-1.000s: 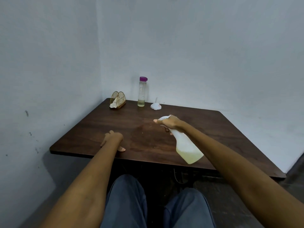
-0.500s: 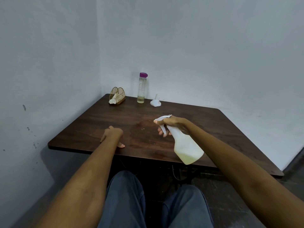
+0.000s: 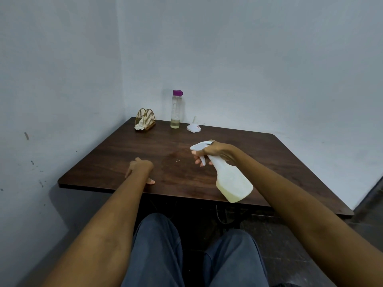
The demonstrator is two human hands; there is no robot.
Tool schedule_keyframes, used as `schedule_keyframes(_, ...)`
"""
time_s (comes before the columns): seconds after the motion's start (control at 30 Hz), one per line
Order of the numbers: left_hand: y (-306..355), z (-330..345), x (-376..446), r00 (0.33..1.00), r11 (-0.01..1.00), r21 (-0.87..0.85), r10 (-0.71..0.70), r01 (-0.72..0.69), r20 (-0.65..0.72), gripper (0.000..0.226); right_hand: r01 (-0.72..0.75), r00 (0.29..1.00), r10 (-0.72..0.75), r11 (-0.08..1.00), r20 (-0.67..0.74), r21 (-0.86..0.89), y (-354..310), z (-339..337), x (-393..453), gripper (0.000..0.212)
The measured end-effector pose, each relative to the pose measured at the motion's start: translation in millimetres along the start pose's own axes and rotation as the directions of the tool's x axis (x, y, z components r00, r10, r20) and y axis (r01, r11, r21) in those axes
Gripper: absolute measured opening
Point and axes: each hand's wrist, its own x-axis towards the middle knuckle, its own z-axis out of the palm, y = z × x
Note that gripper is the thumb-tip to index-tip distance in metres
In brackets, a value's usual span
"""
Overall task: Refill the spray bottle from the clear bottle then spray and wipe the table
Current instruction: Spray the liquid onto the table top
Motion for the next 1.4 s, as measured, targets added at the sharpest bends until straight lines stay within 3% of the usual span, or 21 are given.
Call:
schedule_keyframes(0.1, -0.2, -0.5, -0.4, 1.0, 1.0, -0.012, 0.001, -0.001, -0.002, 0.098, 0.004, 0.99, -0.009, 0.999, -0.144, -0.038, 6.0, 5.5, 3.4, 0.043)
schedule_keyframes(0.17, -0.4, -1.4, -1.9, 1.0, 1.0, -0.023, 0.001, -0.001, 0.002, 0.097, -0.021, 0.979, 0.001, 0.995, -0.204, -0.095, 13.5, 8.0, 7.0, 0.042)
schedule_keyframes(0.23, -0.1, -1.9, -3.8, 1.0, 1.0, -0.025, -0.002, 0.002, 0.001, 0.096, -0.013, 0.988, -0.004, 0.994, -0.155, -0.109, 17.8, 7.0, 5.6, 0.042)
schedule_keyframes(0.3, 0.5, -2.1, -5.9, 1.0, 1.0, -0.022, -0.006, 0.006, -0.004, 0.095, 0.008, 0.998, -0.009, 1.0, -0.061, -0.019, 16.0, 2.7, 2.5, 0.045)
schedule_keyframes(0.37, 1.6, -3.5, -8.3, 1.0, 1.0, -0.019, -0.015, 0.015, -0.004, 0.095, 0.028, 0.998, -0.026, 0.999, -0.053, 0.038, 11.6, -2.3, -1.1, 0.047)
schedule_keyframes(0.5, 2.7, -5.9, -11.9, 1.0, 0.999, -0.028, -0.016, 0.016, 0.006, 0.094, 0.055, 0.956, -0.047, 0.998, -0.289, 0.02, 11.7, -1.3, 2.1, 0.023)
schedule_keyframes(0.6, 0.6, -4.9, -16.1, 1.0, 1.0, -0.028, -0.01, 0.01, -0.002, 0.094, 0.029, 0.992, -0.035, 0.998, -0.119, -0.055, 13.9, 7.5, 3.9, 0.042)
schedule_keyframes(0.67, -0.4, -4.6, -18.8, 1.0, 1.0, -0.029, -0.002, 0.002, -0.008, 0.093, 0.028, 0.999, -0.028, 1.0, -0.044, 0.003, 11.5, 7.6, -0.2, 0.022)
schedule_keyframes(0.73, 0.1, -5.9, -22.8, 1.0, 0.999, -0.033, 0.009, -0.01, -0.014, 0.091, 0.03, 0.999, -0.029, 0.999, -0.036, 0.028, 10.0, 3.1, -3.2, 0.015)
schedule_keyframes(0.87, 4.1, -9.8, -30.6, 1.0, 0.998, -0.052, 0.025, -0.025, -0.016, 0.08, -0.004, 0.999, 0.006, 0.999, -0.041, 0.046, 5.2, -7.8, -6.9, 0.026)
schedule_keyframes(0.97, 6.1, -12.2, -37.8, 0.999, 1.0, -0.023, 0.019, -0.02, -0.028, 0.076, 0.062, 0.988, -0.033, 0.978, -0.148, 0.201, 4.7, -17.5, -9.3, 0.026)
schedule_keyframes(1.1, 8.8, -13.9, -42.9, 0.998, 0.999, 0.041, 0.024, -0.022, -0.051, 0.056, 0.23, 0.904, -0.076, 0.917, -0.422, 0.327, 13.7, -28.4, -15.2, 0.019)
schedule_keyframes(1.23, 15.0, -16.8, -53.1, 0.997, 0.993, 0.114, 0.047, -0.04, -0.057, 0.038, 0.426, 0.737, -0.082, 0.827, -0.671, 0.366, 29.6, -25.4, -17.7, 0.025)
schedule_keyframes(1.3, 18.9, -18.0, -58.7, 0.997, 0.989, 0.142, 0.056, -0.047, -0.06, 0.036, 0.503, 0.67, -0.112, 0.795, -0.734, 0.338, 37.6, -22.7, -19.2, 0.03)
schedule_keyframes(1.4, 20.9, -18.0, -62.8, 0.996, 0.986, 0.157, 0.059, -0.048, -0.065, 0.037, 0.545, 0.644, -0.16, 0.782, -0.748, 0.302, 45.1, -18.5, -20.8, 0.033)
